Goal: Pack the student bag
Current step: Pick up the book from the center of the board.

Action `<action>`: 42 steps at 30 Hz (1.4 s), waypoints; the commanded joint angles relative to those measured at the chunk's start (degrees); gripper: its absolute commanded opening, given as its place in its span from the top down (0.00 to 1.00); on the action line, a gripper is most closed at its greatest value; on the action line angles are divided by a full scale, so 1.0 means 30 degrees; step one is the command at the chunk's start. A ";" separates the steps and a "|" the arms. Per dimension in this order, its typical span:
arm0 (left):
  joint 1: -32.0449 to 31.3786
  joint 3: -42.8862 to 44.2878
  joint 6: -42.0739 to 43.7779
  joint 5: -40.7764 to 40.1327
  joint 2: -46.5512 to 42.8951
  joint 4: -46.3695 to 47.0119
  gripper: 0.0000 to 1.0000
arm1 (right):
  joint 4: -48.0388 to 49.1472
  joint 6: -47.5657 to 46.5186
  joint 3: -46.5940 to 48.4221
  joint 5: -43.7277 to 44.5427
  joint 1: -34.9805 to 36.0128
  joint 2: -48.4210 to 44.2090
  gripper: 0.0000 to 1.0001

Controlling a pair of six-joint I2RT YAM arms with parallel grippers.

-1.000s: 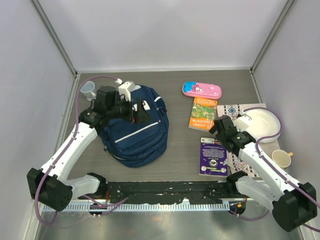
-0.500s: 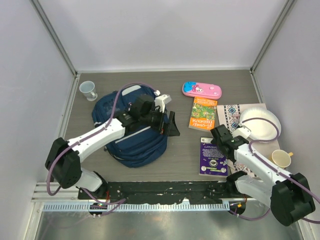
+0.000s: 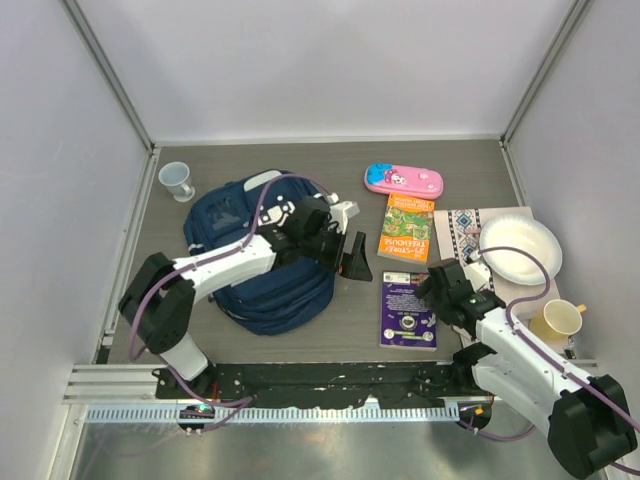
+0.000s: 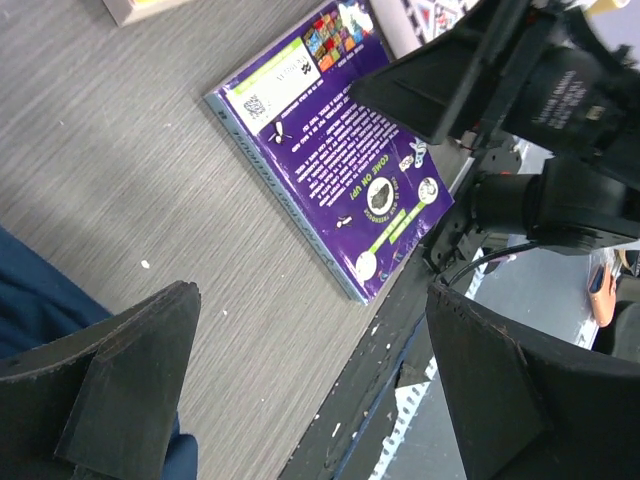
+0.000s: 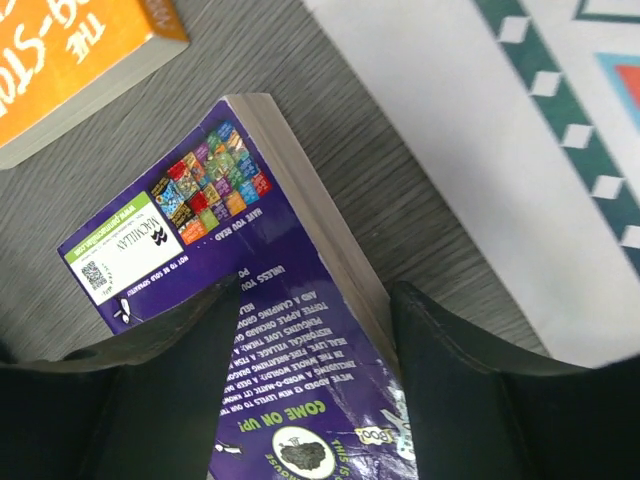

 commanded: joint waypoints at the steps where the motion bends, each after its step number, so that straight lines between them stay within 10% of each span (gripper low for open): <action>1: -0.0493 0.0555 -0.1029 0.0061 0.1510 0.0922 0.03 | 0.1903 -0.0071 -0.0237 -0.1786 -0.0036 -0.0285 0.37; 14: -0.1312 0.1170 -0.2904 0.0969 0.5404 0.1946 0.05 | 0.3163 -0.2210 0.0202 -0.3397 -0.0036 0.1118 0.27; 42: -0.1753 0.3661 -0.3726 0.0734 0.7782 0.3412 0.13 | 0.4539 -0.3879 0.0202 -0.8319 0.0227 -0.0519 0.69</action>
